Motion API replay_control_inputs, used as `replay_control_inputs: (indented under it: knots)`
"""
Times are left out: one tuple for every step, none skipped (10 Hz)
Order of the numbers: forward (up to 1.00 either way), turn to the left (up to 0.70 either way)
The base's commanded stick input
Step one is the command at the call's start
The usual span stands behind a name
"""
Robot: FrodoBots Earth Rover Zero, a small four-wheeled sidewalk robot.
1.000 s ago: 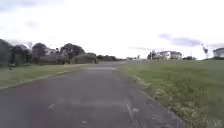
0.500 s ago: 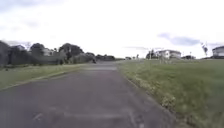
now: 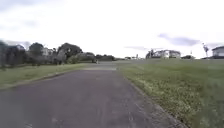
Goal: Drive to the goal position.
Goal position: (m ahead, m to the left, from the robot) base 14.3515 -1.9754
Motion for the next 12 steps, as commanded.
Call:
replay_control_inputs:
  knots:
    - [0.70, 0.24]
    - [0.70, 0.16]
    - [0.70, 0.12]
    - [0.70, 0.07]
    - [0.70, 0.03]
    - [0.70, 0.02]
    - [0.70, 0.02]
    - [0.70, 0.02]
    - [0.70, 0.02]
    - [0.70, 0.02]
    - [0.70, 0.02]
    - [0.70, 0.02]
